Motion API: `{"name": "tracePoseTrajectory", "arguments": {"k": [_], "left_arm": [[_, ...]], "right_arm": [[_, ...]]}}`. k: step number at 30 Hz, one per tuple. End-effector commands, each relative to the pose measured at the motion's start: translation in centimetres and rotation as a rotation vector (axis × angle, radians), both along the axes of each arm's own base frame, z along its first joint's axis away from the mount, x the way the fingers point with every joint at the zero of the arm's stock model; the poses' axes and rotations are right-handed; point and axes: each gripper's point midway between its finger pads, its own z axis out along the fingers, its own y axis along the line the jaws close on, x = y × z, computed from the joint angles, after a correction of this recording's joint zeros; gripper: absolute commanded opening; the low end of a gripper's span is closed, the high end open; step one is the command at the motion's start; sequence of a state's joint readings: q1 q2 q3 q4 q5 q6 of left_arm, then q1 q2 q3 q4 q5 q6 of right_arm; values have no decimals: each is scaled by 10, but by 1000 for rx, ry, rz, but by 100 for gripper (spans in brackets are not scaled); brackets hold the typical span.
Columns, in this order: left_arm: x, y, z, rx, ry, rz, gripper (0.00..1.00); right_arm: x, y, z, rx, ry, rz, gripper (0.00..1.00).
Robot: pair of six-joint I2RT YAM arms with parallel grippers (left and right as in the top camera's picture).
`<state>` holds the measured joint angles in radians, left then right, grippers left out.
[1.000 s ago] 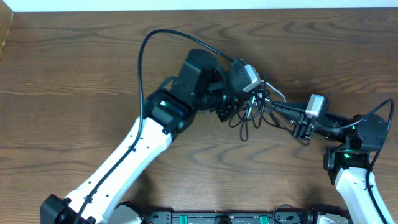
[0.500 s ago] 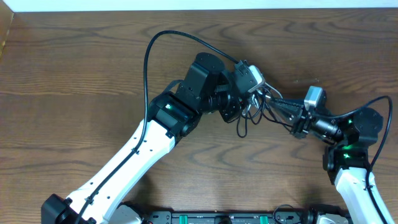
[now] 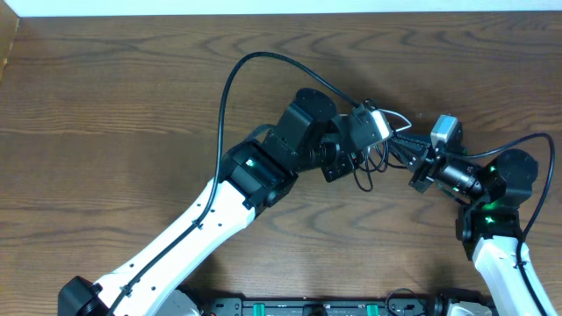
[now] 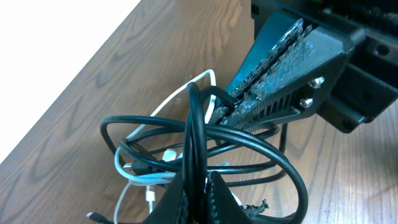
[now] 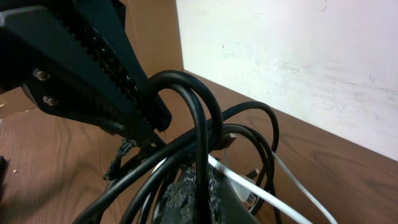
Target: Untangle cables
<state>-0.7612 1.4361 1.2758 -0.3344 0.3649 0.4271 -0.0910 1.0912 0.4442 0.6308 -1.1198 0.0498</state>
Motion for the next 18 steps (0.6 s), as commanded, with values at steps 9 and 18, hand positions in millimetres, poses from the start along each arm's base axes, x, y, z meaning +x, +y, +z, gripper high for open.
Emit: {"name": "tracePoseTrajectory", "arguments": {"k": [9, 18], "left_arm": [[-16, 6, -21, 113, 10, -56, 7], [-19, 0, -32, 170, -32, -91, 8]], "right_arm": [[-3, 6, 8, 6, -16, 25, 1], [-10, 17, 12, 9, -31, 74, 1]]}}
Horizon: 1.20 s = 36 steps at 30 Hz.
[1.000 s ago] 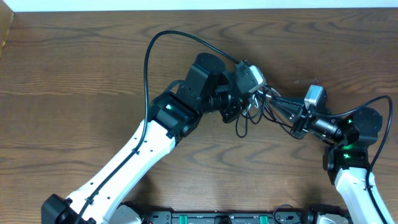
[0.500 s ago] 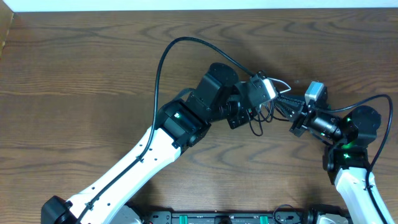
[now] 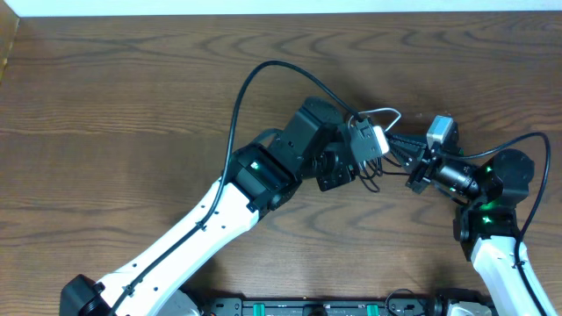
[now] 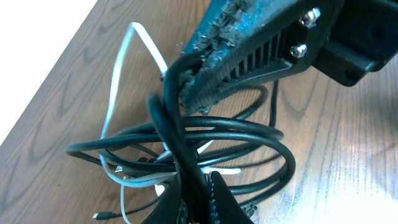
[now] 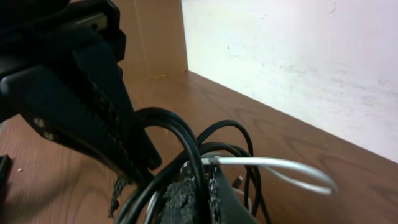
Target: Untangle cables
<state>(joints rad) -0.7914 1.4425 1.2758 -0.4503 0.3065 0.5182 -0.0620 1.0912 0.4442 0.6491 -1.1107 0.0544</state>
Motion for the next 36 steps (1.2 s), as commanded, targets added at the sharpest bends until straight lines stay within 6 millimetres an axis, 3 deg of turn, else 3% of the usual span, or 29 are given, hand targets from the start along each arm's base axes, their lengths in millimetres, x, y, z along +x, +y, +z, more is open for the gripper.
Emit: {"name": "tracePoseTrajectory", "arguments": {"k": [1, 5, 9, 15, 21, 25, 36], "left_arm": [[-2, -4, -8, 50, -35, -29, 7], [6, 9, -19, 126, -48, 37, 8], [7, 11, -20, 132, -50, 44, 7], [10, 9, -16, 118, -62, 46, 8], [12, 10, -16, 123, -69, 57, 7], [23, 15, -13, 127, -92, 134, 7], [33, 11, -2, 74, -117, 183, 7]], "right_arm": [[-7, 10, 12, 10, -27, 55, 1], [-10, 10, 32, 35, -109, 59, 1], [-17, 11, 47, 56, -154, 86, 1], [-24, 15, 38, 54, -90, 141, 1], [-18, 12, 13, 45, 34, 122, 1], [-19, 11, 5, 38, 70, 126, 1], [-30, 17, 15, 35, 15, 197, 1]]}}
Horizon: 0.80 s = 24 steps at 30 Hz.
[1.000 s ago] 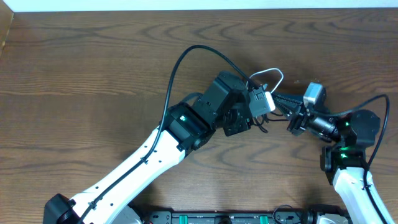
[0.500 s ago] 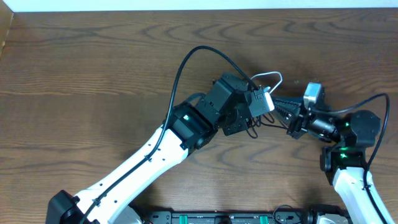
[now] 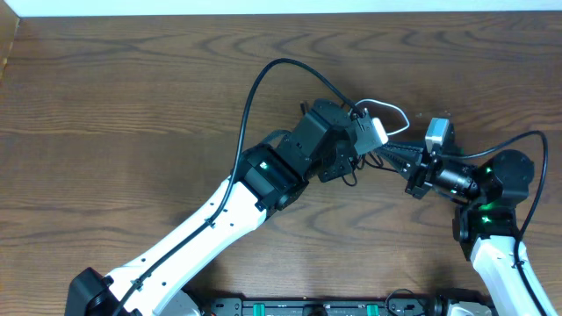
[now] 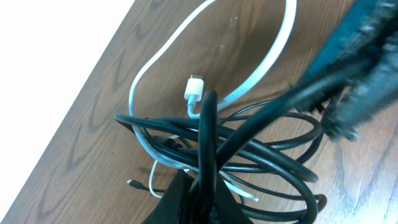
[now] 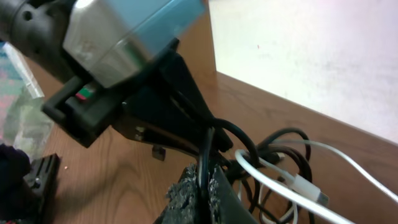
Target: Untangle cables
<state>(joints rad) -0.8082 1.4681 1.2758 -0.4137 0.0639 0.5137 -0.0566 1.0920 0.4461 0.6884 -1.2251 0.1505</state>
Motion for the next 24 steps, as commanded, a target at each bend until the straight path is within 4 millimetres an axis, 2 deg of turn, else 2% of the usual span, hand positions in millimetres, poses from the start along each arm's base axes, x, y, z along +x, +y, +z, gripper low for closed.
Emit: {"name": "tracePoseTrajectory", "arguments": {"k": [1, 5, 12, 16, 19, 24], "left_arm": [[0, -4, 4, -24, -1, 7, 7], [1, -6, 0, -19, 4, 8, 7], [5, -14, 9, -98, 17, 37, 8], [-3, -22, 12, -132, 44, -20, 7], [-4, -23, 12, -137, 52, -15, 7], [-4, -23, 12, -137, 52, -15, 7]], "right_arm": [[-13, 8, 13, 4, -45, 82, 1], [-18, 14, 23, 2, -120, 104, 1], [-22, 23, 21, 6, -105, 128, 1], [-10, 21, 13, 14, -39, 63, 1], [-4, 19, 5, 11, 9, 28, 1], [9, 13, 3, 14, 21, -48, 1]]}}
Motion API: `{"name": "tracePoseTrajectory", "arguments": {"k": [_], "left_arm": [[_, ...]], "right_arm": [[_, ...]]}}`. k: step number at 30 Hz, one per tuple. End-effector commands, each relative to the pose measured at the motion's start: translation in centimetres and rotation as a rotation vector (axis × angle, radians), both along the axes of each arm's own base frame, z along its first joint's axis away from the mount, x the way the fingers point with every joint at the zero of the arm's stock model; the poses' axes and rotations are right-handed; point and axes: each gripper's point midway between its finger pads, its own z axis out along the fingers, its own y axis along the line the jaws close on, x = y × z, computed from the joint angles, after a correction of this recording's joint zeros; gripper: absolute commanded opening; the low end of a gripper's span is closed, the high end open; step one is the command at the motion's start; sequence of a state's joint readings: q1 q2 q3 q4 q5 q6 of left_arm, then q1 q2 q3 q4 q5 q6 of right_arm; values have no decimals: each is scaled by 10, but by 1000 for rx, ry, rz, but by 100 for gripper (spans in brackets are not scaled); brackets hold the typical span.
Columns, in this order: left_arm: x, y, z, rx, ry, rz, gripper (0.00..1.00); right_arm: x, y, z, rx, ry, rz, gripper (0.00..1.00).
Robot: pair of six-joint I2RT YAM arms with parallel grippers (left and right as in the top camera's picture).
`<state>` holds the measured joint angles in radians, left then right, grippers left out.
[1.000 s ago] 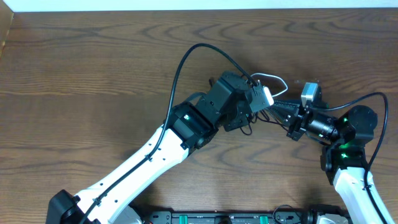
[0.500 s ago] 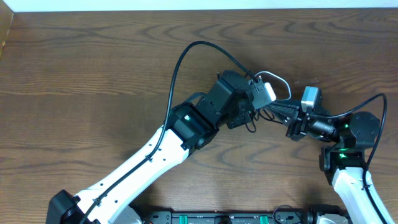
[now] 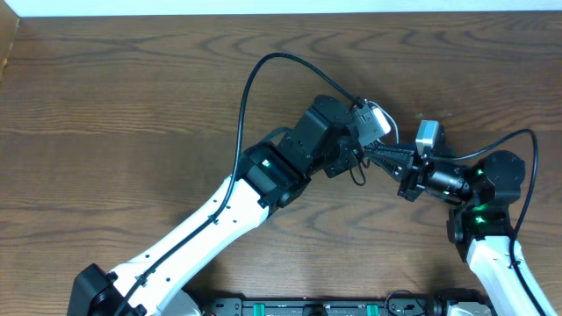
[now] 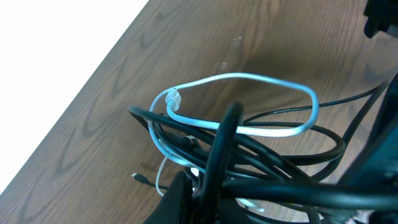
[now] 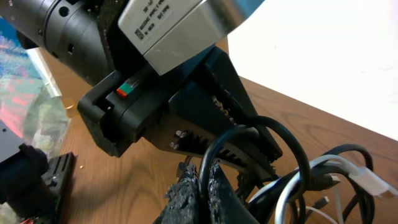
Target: Untangle cables
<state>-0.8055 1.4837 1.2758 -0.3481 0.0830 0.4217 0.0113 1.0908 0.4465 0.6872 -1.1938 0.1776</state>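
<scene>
A knot of black cables (image 3: 356,167) hangs between my two grippers over the brown table (image 3: 132,88). My left gripper (image 3: 362,151) is shut on a thick black strand (image 4: 219,149) that rises from its jaws. A white cable (image 4: 249,78) loops across the black coils, its plug at the left (image 4: 171,98). My right gripper (image 5: 203,179) is shut on a thin black loop (image 5: 261,127), close under the left gripper's fingers (image 5: 239,146). In the overhead view my right gripper (image 3: 379,156) almost touches the left one.
The left arm's own black lead (image 3: 263,66) arcs over the table behind the arm. The table's far edge meets a white wall (image 3: 263,7). A crinkled, shiny wrapper (image 5: 25,93) shows at the left of the right wrist view.
My right gripper has moved left, closer to the left gripper. The white loop, which stood out behind the bundle, now lies flatter across the black coils. Both grippers stay shut on black strands.
At first both grippers were shut on black strands of the knot in mid-table. Then the white cable stood out as a loop at the back. The bundle was later farther back, and now the grippers are nearly together.
</scene>
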Motion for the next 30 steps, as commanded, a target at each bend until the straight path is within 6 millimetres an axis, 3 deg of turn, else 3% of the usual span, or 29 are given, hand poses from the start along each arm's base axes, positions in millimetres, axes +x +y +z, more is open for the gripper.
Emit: {"name": "tracePoseTrajectory", "arguments": {"k": [1, 6, 12, 30], "left_arm": [[-11, -13, 5, -46, 22, -60, 7], [-18, -19, 6, -45, 21, -82, 7], [-28, -27, 5, -42, 20, -112, 7], [-35, -33, 6, -45, 18, -133, 8]], "right_arm": [[17, -4, 2, 2, -1, -101, 1], [34, -13, -1, 25, 60, -211, 1], [38, -15, 2, 47, 81, -232, 1], [12, 3, 4, 42, 76, -64, 1]]}}
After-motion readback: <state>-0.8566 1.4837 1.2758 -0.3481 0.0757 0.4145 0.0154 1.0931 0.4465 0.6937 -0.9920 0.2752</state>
